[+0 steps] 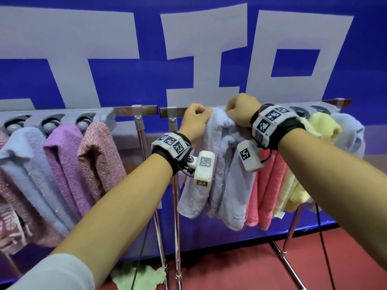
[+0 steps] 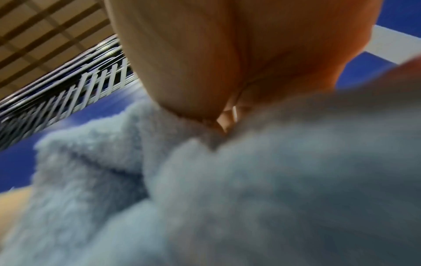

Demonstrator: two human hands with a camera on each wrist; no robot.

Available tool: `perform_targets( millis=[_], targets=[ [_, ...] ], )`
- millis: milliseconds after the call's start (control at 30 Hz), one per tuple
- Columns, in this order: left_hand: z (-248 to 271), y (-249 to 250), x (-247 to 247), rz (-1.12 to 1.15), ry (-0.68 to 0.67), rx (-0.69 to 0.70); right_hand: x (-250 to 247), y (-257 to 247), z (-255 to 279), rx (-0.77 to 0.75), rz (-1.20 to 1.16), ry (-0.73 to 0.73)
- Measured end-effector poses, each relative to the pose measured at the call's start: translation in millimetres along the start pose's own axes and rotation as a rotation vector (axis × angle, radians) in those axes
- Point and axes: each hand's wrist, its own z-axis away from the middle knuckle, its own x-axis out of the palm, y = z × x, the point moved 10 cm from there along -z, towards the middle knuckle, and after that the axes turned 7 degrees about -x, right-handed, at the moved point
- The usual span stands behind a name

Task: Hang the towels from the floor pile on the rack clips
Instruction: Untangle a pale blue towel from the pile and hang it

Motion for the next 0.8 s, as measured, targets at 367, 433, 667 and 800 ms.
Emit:
perform_targets(
  millis=[367, 433, 667, 800],
  targets=[
    [8, -5, 0, -0.216, 0.072, 0.116, -11, -2, 69, -0.191, -0.218, 0.191],
    [11, -5, 1, -0.290, 0.085, 0.124, 1, -3, 79, -0.233, -0.148, 0.124],
    [58, 16, 16, -0.532, 0.072, 0.433, 43, 5, 85, -0.228, -0.059, 0.047],
    [80, 14, 43, -0.726, -0.085, 0.583, 38, 10, 78, -0.132, -0.066, 0.156]
  ],
)
